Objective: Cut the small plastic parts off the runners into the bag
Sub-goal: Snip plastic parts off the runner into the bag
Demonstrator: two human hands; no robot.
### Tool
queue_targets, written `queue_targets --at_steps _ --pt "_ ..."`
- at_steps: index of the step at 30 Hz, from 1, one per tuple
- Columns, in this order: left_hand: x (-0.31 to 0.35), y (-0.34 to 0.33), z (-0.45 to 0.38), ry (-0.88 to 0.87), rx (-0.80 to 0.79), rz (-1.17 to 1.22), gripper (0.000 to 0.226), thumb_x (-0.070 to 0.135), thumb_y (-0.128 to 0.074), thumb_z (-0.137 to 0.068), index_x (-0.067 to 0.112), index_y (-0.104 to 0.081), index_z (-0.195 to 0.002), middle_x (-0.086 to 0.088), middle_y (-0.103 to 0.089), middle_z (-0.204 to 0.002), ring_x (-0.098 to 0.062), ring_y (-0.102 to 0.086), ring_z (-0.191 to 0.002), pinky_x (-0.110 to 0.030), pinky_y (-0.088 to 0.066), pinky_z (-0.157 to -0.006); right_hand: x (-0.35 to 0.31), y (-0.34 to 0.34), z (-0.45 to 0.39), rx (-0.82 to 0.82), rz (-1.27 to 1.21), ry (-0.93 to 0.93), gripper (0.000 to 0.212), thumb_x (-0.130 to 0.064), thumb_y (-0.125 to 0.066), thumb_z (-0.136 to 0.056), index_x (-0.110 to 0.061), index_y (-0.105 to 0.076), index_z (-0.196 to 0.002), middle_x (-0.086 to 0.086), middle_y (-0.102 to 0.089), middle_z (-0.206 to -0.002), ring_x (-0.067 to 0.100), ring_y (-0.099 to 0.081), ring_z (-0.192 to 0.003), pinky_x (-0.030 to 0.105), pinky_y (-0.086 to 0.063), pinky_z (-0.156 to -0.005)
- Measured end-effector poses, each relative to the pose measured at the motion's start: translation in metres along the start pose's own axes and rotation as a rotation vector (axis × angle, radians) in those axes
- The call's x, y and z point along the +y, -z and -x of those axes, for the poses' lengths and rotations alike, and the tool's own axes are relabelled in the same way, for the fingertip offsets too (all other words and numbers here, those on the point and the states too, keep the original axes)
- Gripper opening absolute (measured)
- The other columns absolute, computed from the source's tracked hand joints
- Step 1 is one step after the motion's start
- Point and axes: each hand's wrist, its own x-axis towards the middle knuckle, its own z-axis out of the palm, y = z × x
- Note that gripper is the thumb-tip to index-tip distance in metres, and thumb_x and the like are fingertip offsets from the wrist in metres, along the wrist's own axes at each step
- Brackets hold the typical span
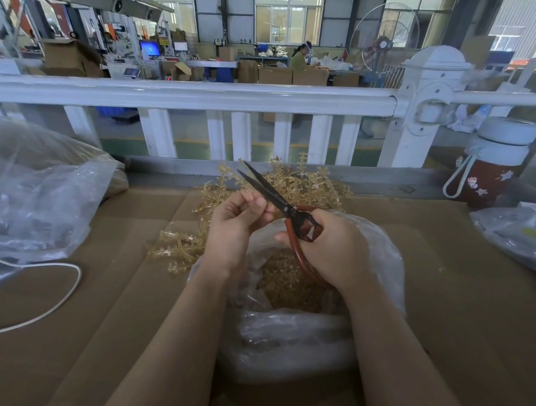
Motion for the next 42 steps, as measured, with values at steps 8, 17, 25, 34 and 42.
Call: queue_targets --at_steps 8,17,25,34,42 --pt "-0.0042 -0.0027 0.002 0.125 -0.073 -0.165 0.005 0.006 -0.07 -0.084 0.008 -0.073 -0.085 0.0 -0.07 -0.083 -0.004 -0.059 -0.068 -0.026 -0.045 -0.077 0.0033 -0.0027 -0.0056 0.002 -0.35 -0.082 0.014 -0.044 -0.08 -0.082 -0.034 -0.071 -0.08 -0.021 -0.071 -0.073 -0.001 -0.067 -0.069 0.022 -0.054 -0.061" --pt "0.002 -0.0073 0.0053 0.129 -0.082 -0.182 0.005 0.007 -0.074 -0.08 0.011 -0.071 -0.079 0.0 -0.069 -0.075 -0.004 -0.062 -0.063 -0.017 -0.051 -0.062 0.0011 -0.0023 -0.0059 -0.011 -0.507 -0.044 0.015 -0.026 -0.081 -0.084 -0.034 -0.069 -0.079 -0.02 -0.072 -0.073 -0.002 -0.067 -0.068 0.01 -0.049 -0.059" --pt "0.0016 -0.0072 0.0057 0.076 0.021 -0.276 0.013 0.01 -0.066 -0.092 0.013 -0.069 -0.079 -0.001 -0.066 -0.074 -0.013 -0.06 -0.074 -0.027 -0.049 -0.078 0.0013 -0.0021 -0.0045 0.0 -0.363 -0.044 0.014 -0.042 -0.08 -0.083 -0.037 -0.067 -0.083 -0.028 -0.07 -0.077 -0.005 -0.066 -0.074 0.014 -0.047 -0.06" --pt "-0.001 -0.0046 0.0016 -0.095 0.128 -0.327 0.015 0.005 -0.055 -0.098 0.007 -0.066 -0.089 0.007 -0.061 -0.069 -0.01 -0.055 -0.069 -0.024 -0.047 -0.072 0.0036 0.0025 0.0005 -0.021 0.093 0.057 0.051 -0.081 -0.063 -0.071 -0.041 -0.056 -0.1 -0.028 -0.058 -0.087 -0.016 -0.047 -0.08 0.008 -0.032 -0.063" --pt "0.0019 -0.0063 0.0027 -0.108 0.141 -0.342 0.024 -0.002 -0.054 -0.096 0.015 -0.068 -0.087 0.012 -0.065 -0.071 -0.003 -0.058 -0.07 -0.017 -0.047 -0.069 0.0041 0.002 0.0 0.012 0.173 0.068 0.053 -0.081 -0.065 -0.072 -0.036 -0.06 -0.098 -0.021 -0.061 -0.085 -0.012 -0.048 -0.075 0.008 -0.031 -0.059"
